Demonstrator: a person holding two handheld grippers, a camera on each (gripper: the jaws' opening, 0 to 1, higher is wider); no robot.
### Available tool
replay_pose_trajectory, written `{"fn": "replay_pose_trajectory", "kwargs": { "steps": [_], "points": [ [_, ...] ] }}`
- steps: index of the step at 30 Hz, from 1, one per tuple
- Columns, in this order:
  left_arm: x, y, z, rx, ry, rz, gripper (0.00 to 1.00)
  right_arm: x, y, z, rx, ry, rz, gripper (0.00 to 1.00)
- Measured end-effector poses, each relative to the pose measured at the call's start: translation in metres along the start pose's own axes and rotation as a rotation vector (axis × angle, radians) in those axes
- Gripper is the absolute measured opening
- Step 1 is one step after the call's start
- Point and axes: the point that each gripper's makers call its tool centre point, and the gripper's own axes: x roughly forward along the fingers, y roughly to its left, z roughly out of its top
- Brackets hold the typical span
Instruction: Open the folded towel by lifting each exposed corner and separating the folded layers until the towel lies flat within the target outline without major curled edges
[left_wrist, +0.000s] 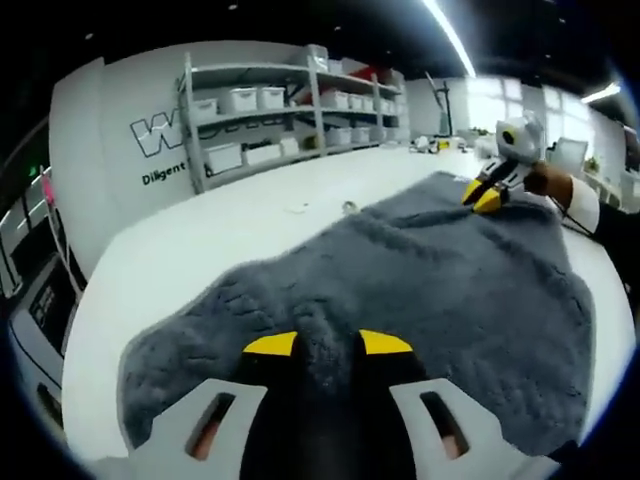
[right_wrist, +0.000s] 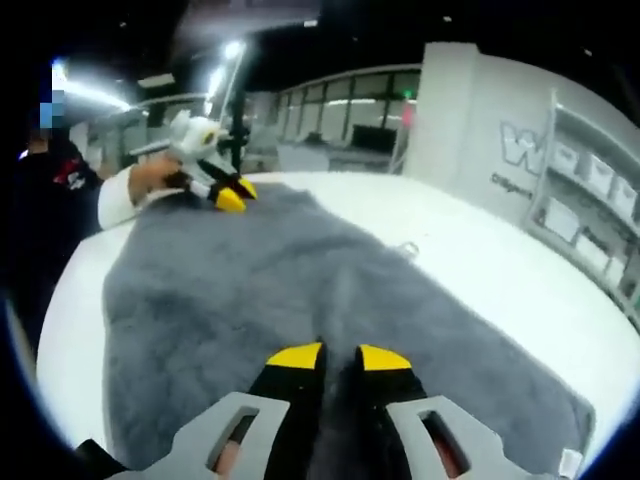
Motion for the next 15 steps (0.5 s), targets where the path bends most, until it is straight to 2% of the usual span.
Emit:
{"fn": "replay_pose_trajectory", "kwargs": {
  "steps": [5,13,15],
  "points": [
    [-0.001,-0.006,0.003,0.008,-0.009,-0.016,0.26,-0.010,-0.018,-0.002,0.026,-0.018,-0.039,0.08],
    [-0.002,-0.019,0.007,0.003,-0.026,-0.069,0.25,-0.018,-0.055,-0.021,0.043,0.028,-0.169,0.06],
    [-0.002,-0.022,0.006,0.007,-0.022,-0.078,0.23,-0.018,-0.058,-0.027,0.054,0.042,-0.168,0.06]
  ]
}}
